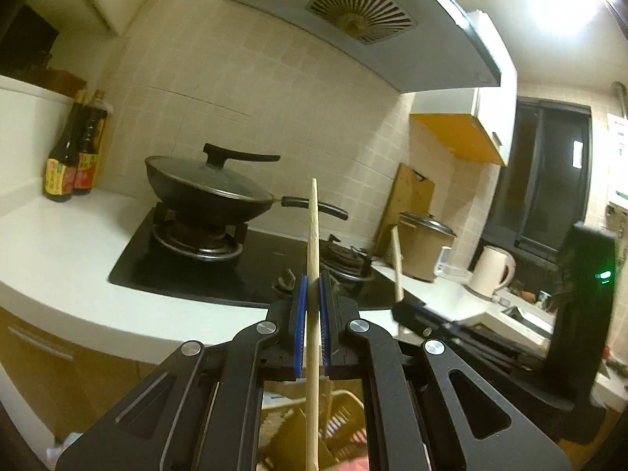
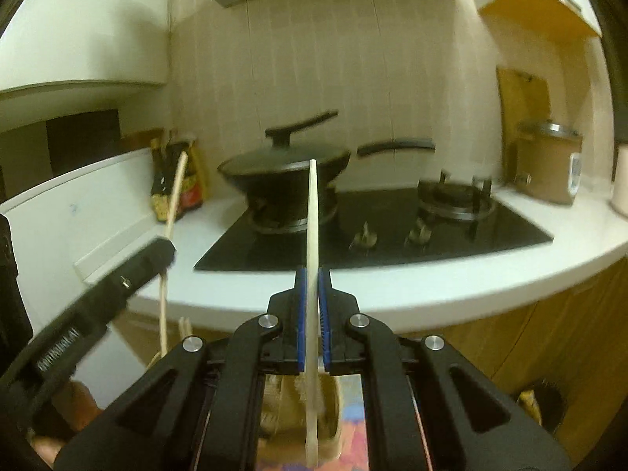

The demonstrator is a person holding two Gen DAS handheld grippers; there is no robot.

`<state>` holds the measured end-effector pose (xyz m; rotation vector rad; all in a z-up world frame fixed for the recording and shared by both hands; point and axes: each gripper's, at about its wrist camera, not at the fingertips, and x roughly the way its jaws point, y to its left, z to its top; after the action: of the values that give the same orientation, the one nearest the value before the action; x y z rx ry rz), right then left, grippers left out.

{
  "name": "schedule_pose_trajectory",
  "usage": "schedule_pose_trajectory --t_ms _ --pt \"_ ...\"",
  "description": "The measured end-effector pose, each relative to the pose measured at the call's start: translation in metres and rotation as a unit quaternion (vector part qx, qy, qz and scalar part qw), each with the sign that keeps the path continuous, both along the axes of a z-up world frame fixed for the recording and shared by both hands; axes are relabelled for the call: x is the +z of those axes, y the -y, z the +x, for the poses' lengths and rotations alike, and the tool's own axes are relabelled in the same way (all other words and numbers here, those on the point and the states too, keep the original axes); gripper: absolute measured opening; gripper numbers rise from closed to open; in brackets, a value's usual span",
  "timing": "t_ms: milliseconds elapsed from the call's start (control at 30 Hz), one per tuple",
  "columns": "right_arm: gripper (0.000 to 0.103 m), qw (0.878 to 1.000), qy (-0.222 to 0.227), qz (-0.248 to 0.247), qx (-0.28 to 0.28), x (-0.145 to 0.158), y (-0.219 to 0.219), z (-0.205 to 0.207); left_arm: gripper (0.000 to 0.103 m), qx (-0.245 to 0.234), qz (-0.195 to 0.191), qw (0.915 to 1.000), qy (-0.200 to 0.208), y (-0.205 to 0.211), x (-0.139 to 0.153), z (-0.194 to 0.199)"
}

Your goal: Organize utensils

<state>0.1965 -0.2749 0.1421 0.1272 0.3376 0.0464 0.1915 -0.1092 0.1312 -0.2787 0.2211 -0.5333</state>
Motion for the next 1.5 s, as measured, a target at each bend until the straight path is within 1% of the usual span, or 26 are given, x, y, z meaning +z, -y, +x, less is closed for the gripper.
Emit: schedule_pose_trajectory --t_ms 167,267,333,400,467,567,600,633,667,733,800,867,900,933,967,1000,1033,1100,1167,1200,1267,1333,1433,1467,1500 --pt "0.004 0.999 0.038 -0.013 -0.012 -0.006 -0.002 0.007 0.004 0.012 0.007 0.9999 0.007 0.010 -0.013 0.013" --pt "0.004 0.998 0.060 -0.025 -0.017 -0.016 -0.005 0.012 0.004 0.010 0.013 0.9996 0.024 0.015 -0.020 0.012" --pt "0.004 0.998 0.054 -0.032 -0.009 -0.021 -0.008 0.013 0.005 0.006 0.018 0.9995 0.025 0.017 -0.024 0.012" --pt "0.004 0.998 0.049 -0.032 -0.005 -0.028 -0.008 0.010 0.005 0.005 0.015 0.9996 0.024 0.014 -0.029 0.010" --pt "0.008 0.999 0.042 -0.028 0.001 -0.032 -0.006 0.006 0.016 -0.002 0.013 0.9998 0.018 0.009 -0.031 0.008" --pt "0.023 1.000 0.029 -0.003 0.009 -0.033 0.002 -0.007 0.017 -0.008 0.011 0.9998 0.014 0.000 -0.030 0.000" --pt "0.035 1.000 0.026 0.009 0.011 -0.032 0.007 -0.015 0.019 -0.010 0.009 0.9998 0.015 -0.005 -0.028 -0.006" --pt "0.049 0.999 0.026 0.018 0.009 -0.032 0.009 -0.023 0.024 -0.012 0.009 0.9998 0.016 -0.009 -0.027 -0.011" --pt "0.054 0.999 0.027 0.025 0.007 -0.033 0.012 -0.031 0.030 -0.014 0.008 0.9997 0.016 -0.015 -0.025 -0.017" --pt "0.055 0.999 0.028 0.033 0.003 -0.034 0.017 -0.050 0.038 -0.020 0.003 0.9997 0.016 -0.029 -0.021 -0.032" --pt "0.055 0.999 0.019 0.036 0.003 -0.039 0.018 -0.067 0.042 -0.020 -0.002 0.9996 0.018 -0.043 -0.020 -0.051" --pt "0.055 0.999 0.007 0.040 0.005 -0.046 0.017 -0.081 0.052 -0.020 -0.002 0.9997 0.016 -0.055 -0.023 -0.067" --pt "0.057 0.999 -0.001 0.043 0.006 -0.052 0.015 -0.089 0.055 -0.017 0.000 0.9997 0.016 -0.061 -0.027 -0.078" --pt "0.063 0.999 -0.007 0.043 0.004 -0.058 0.013 -0.097 0.061 -0.013 0.003 0.9998 0.017 -0.066 -0.030 -0.085" --pt "0.067 0.999 -0.014 0.042 0.003 -0.066 0.009 -0.107 0.066 -0.005 0.007 0.9998 0.018 -0.070 -0.035 -0.095" --pt "0.073 0.999 -0.017 0.041 0.001 -0.074 0.006 -0.115 0.068 0.009 0.017 0.9996 0.019 -0.075 -0.042 -0.107" --pt "0.076 0.999 -0.020 0.039 -0.001 -0.080 0.004 -0.121 0.073 0.018 0.025 0.9993 0.019 -0.078 -0.047 -0.114" --pt "0.078 0.999 -0.029 0.033 -0.004 -0.097 -0.003 -0.135 0.076 0.040 0.046 0.9980 0.016 -0.082 -0.060 -0.129" --pt "0.084 0.998 -0.038 0.039 -0.010 -0.113 -0.009 -0.145 0.083 0.061 0.063 0.9962 0.006 -0.085 -0.078 -0.140" --pt "0.087 0.998 -0.040 0.042 -0.013 -0.123 -0.012 -0.151 0.084 0.074 0.072 0.9946 -0.001 -0.085 -0.089 -0.145" --pt "0.091 0.999 -0.035 0.031 -0.028 -0.136 -0.019 -0.159 0.085 0.097 0.088 0.9914 -0.005 -0.084 -0.104 -0.148" --pt "0.094 0.999 -0.019 -0.001 -0.047 -0.148 -0.030 -0.168 0.086 0.129 0.104 0.9861 -0.003 -0.081 -0.116 -0.149" --pt "0.095 0.997 0.000 -0.040 -0.067 -0.154 -0.040 -0.173 0.086 0.168 0.136 0.9763 0.013 -0.075 -0.125 -0.153" --pt "0.095 0.997 -0.001 -0.039 -0.068 -0.154 -0.040 -0.171 0.089 0.179 0.143 0.9732 0.018 -0.074 -0.125 -0.153" --pt "0.095 0.997 -0.006 -0.028 -0.069 -0.159 -0.036 -0.170 0.091 0.185 0.144 0.9720 0.019 -0.075 -0.127 -0.153"
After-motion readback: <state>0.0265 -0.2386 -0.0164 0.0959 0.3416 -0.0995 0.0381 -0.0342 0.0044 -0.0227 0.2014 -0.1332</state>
